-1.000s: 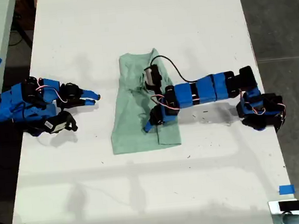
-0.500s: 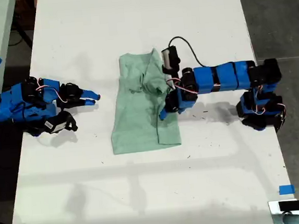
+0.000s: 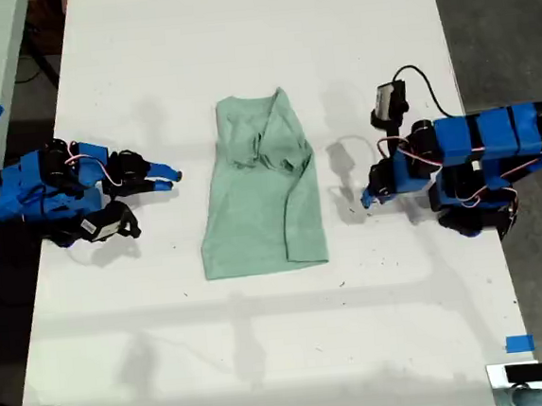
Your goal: Fold t shirt
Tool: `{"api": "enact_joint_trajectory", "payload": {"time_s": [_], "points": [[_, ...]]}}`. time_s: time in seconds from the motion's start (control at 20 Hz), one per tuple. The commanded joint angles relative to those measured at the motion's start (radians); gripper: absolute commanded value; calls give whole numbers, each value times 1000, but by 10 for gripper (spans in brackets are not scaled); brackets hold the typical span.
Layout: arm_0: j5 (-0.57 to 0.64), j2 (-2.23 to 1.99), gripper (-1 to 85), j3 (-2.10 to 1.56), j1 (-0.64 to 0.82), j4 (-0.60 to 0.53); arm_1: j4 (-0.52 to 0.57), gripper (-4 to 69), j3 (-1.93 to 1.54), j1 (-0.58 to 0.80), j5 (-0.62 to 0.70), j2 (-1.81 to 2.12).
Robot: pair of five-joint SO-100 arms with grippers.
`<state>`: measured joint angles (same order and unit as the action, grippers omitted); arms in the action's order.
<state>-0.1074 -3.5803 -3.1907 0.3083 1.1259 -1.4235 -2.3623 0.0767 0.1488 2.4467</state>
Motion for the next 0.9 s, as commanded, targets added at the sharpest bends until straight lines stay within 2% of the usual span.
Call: {"api": "enact_joint_trajectory", "payload": {"time_s": [0.0, 0.1, 0.25, 0.35, 0.45, 0.85], "points": [[-9, -6, 113, -11, -11, -21, 183, 102, -183, 11, 63, 69], [-9, -6, 113, -11, -11, -21, 259, 89, -278, 29, 91, 103], [-9, -6, 113, -11, -11, -21, 284, 57, -430, 101, 160, 307], [-9, -6, 113, -11, -11, -21, 210, 38, -546, 164, 202, 606], [-9, -6, 113, -11, -11, -21, 9, 18, -652, 215, 233, 1012], [-8, -6, 113, -12, -9, -21, 14, 13, -704, 284, 302, 1052]]}}
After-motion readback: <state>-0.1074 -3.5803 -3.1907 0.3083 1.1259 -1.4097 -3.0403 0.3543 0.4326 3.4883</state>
